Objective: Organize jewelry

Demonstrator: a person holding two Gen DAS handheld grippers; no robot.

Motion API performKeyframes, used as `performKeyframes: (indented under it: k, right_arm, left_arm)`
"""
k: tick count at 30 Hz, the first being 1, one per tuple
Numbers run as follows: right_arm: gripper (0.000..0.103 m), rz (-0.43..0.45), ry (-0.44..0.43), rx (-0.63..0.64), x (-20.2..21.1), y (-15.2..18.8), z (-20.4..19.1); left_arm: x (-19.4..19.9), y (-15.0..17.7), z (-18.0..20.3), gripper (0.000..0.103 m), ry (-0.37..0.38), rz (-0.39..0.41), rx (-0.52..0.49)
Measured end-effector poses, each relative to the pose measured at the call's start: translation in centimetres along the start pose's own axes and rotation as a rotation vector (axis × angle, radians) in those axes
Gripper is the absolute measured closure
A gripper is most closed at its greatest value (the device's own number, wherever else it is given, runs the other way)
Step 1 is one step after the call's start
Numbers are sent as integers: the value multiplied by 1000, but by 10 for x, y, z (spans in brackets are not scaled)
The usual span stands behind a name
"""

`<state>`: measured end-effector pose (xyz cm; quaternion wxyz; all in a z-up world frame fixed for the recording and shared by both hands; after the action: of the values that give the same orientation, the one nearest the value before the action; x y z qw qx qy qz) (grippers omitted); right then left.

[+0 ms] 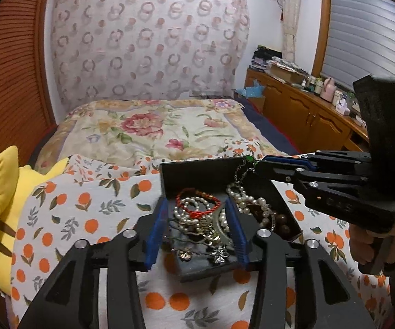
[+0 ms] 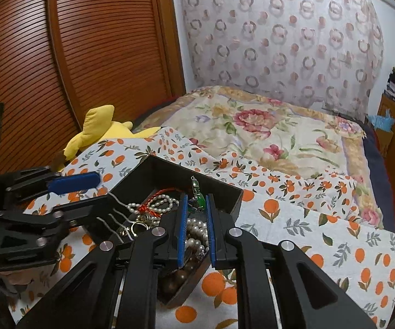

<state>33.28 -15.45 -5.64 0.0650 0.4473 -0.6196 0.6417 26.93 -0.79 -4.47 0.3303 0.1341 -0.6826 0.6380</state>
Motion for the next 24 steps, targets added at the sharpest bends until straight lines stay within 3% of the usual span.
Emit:
performKeyframes:
  k: [4, 7, 11, 15, 21, 24]
  right_arm:
    - [87, 3, 4, -12, 0, 2, 0]
    - [81, 10, 10, -15, 4, 5, -3]
    - [65, 32, 22, -23, 17, 12, -6]
    - [36, 69, 72, -38, 37, 25, -9]
    - [10, 134, 123, -71, 75, 49, -17]
    - [4, 168, 132, -87, 96, 61, -22]
  left_arm:
    - [10, 6, -1, 41, -38, 13, -11]
    - [19, 10, -4, 27, -79, 29, -16]
    - [30, 16, -6, 14, -102, 38, 0]
    - [41, 21, -4, 9, -130, 42, -1]
    - [67, 37, 1, 8, -164, 67, -2]
    - [81, 45, 5, 8, -181, 81, 7]
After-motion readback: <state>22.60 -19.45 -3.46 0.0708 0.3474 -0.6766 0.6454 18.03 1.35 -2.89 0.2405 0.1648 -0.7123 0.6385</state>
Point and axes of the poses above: each gripper's, at about its wrist camera, not at the fingertips, and x roughly against the way its jaws point, z to its right, y to its underside, the point moved 3 cm from there along -x, roughly the way its jaws point, and after that the axes turned 4 degrees about -x, right-handed, at the moved point
